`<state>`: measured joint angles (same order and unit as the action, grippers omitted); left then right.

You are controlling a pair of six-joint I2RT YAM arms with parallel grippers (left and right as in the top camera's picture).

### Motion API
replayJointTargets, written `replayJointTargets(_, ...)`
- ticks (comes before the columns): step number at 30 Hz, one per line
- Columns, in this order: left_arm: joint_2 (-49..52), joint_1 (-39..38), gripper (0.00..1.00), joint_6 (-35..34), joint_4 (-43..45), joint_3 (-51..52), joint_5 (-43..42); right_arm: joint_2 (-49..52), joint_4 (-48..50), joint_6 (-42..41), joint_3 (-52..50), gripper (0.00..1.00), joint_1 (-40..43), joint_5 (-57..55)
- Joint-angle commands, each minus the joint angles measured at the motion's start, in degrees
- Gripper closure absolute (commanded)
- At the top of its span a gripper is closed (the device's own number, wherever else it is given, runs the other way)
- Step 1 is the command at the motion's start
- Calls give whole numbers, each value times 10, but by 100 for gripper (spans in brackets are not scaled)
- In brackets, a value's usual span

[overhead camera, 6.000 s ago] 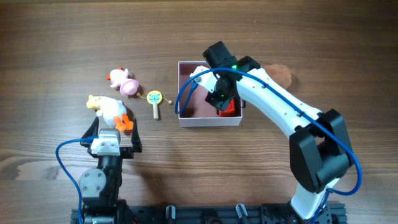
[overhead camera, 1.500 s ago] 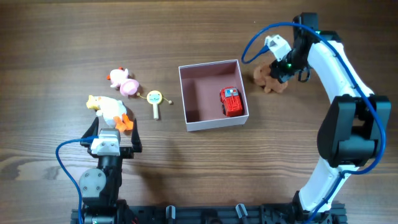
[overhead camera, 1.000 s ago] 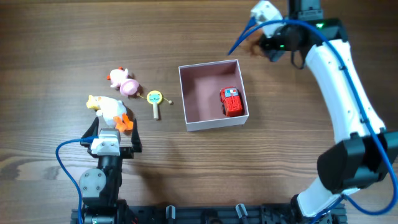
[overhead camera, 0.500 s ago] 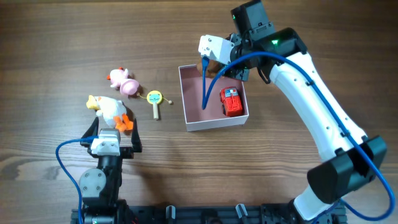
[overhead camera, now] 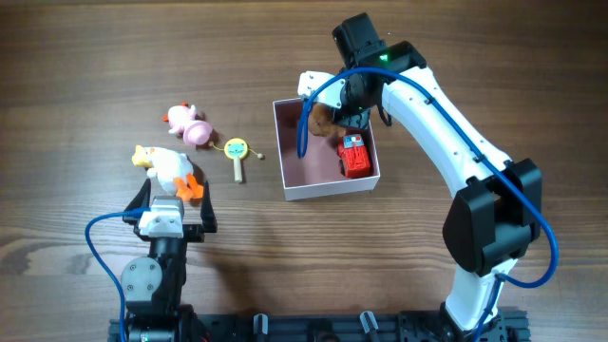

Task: Pack container
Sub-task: 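Lift the hamster and lower it into the box beside the truck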

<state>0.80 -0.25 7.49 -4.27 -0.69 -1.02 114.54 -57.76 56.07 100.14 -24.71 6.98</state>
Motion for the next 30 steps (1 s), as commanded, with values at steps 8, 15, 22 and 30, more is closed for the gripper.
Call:
replayJointTargets(8,-4,-3,0,11,0,4,-11,52,3,7,6,96,3,-21)
replayJointTargets(15,-4,-3,0,11,0,4,-11,60,8,1,6,66,3,-21)
replayJointTargets(22,-4,-3,0,11,0,4,-11,55,20,-34,12,55,3,-21)
replayJointTargets(30,-4,-3,0,11,0,3,-11,23,27,-99,56,51,3,-49)
